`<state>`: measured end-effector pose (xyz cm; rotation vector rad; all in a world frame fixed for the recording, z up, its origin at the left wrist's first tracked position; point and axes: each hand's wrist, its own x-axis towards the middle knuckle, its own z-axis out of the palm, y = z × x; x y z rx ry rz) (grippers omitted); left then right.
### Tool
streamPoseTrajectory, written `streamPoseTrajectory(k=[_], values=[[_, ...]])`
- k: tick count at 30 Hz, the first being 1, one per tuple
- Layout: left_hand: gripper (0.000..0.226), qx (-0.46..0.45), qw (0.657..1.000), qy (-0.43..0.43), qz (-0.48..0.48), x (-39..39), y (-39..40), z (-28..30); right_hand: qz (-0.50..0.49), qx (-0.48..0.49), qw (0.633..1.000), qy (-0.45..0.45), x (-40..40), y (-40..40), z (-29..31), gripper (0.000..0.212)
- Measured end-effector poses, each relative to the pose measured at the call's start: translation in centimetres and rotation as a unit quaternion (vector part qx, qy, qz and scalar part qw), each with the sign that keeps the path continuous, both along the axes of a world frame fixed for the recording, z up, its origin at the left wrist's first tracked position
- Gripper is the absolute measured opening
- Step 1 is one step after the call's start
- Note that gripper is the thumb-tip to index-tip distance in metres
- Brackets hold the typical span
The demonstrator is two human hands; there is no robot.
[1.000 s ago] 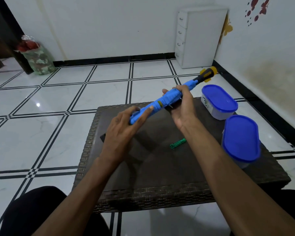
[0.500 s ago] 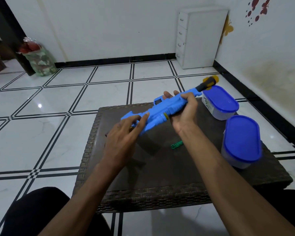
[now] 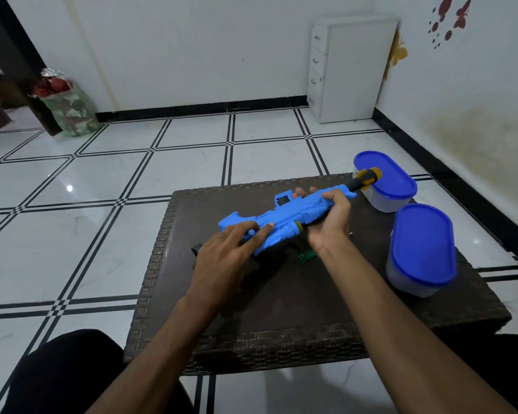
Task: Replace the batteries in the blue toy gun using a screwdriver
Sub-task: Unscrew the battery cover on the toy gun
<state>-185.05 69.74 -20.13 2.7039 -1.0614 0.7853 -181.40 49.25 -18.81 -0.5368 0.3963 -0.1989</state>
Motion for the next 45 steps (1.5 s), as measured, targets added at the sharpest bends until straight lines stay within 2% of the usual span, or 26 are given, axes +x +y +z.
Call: streamPoseTrajectory(k=[3,6,9,14,20,24,31,35,39,42,45], values=[[0.064,-0.05,0.998,0.029,0.025,0.8,0.5,0.3,0.015,-0.047,0.999,0.0,0.4,0.2,1.1,0.013],[0.077,-0.128,0.989,0.065,0.04,1.5,1.0,2.0,0.043,-0.143,0.988,-0.026,1.0,0.4,2.9,0.019],[0.086,-0.211,0.969,0.108,0.073,2.3,1.3,4.5,0.076,-0.281,0.956,-0.036,1.4,0.6,4.5,0.026],[0.076,-0.334,0.91,0.223,0.1,3.2,1.8,5.9,0.091,-0.448,0.889,0.007,2.0,0.8,6.1,0.038],[0.073,-0.359,0.886,0.27,0.112,2.9,2.3,5.2,0.124,-0.521,0.844,0.041,1.9,1.1,6.7,0.041],[0.067,-0.392,0.864,0.299,0.104,2.8,2.9,5.3,0.118,-0.596,0.793,0.045,1.9,1.2,6.5,0.042],[0.056,-0.391,0.821,0.404,0.102,2.4,3.4,4.3,0.196,-0.65,0.733,0.043,1.3,0.9,5.3,0.028],[0.053,-0.407,0.795,0.43,0.13,1.8,4.0,3.2,0.227,-0.657,0.717,0.044,1.5,1.2,3.8,0.024],[0.054,-0.407,0.788,0.432,0.164,1.6,5.4,1.9,0.252,-0.699,0.667,0.051,1.4,2.1,2.6,0.013],[0.052,-0.415,0.768,0.454,0.18,1.5,5.9,1.0,0.233,-0.729,0.642,0.05,2.0,2.6,0.9,0.025],[0.044,-0.465,0.726,0.465,0.201,1.6,6.0,0.4,0.145,-0.768,0.622,0.03,2.1,3.1,-0.4,0.035]])
